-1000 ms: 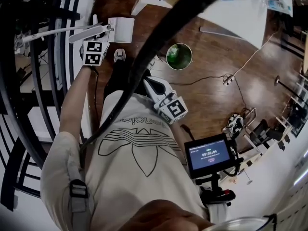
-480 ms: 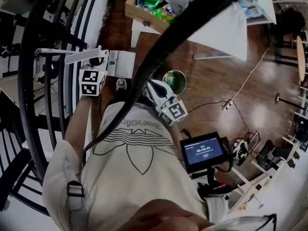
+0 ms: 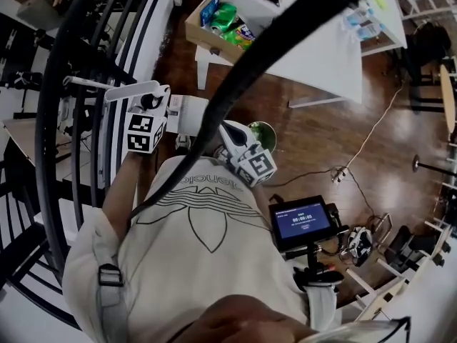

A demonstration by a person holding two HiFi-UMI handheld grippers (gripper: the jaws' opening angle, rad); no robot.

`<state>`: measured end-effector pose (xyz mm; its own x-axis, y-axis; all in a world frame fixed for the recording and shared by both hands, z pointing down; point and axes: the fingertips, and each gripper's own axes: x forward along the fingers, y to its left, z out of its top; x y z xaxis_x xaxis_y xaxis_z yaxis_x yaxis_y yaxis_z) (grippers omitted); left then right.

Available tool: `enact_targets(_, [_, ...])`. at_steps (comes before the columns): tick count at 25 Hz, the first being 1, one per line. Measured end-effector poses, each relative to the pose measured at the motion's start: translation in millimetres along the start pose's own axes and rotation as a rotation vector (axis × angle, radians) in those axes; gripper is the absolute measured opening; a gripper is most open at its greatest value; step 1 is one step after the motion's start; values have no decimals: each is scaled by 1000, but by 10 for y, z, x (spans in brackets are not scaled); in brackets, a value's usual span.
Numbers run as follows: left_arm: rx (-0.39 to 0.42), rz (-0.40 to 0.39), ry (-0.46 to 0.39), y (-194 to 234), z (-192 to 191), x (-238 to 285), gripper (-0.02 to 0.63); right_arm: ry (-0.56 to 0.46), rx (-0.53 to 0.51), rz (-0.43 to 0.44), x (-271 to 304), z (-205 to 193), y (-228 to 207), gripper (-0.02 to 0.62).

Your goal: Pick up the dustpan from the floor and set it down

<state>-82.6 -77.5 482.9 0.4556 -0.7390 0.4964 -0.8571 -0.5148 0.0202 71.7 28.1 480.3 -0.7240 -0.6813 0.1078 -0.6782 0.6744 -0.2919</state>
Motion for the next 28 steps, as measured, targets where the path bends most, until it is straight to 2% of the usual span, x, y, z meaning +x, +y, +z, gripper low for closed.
enact_targets(8, [13,-3,-13,-98,64,16,91,15,5,4,-68,6,-49,2])
enact_targets(16, [-32,-4,0,140,-191,246,92,76,44,-11,-88,-127,-35,2])
enact_targets(23, [-41,-5,34,426,-724,799,92,165,83,-22,-56,-398,66,2])
enact_targets(28, [-18,-28,74,508,-1117,1143,92,213,116,-45,-57,-543,155,2])
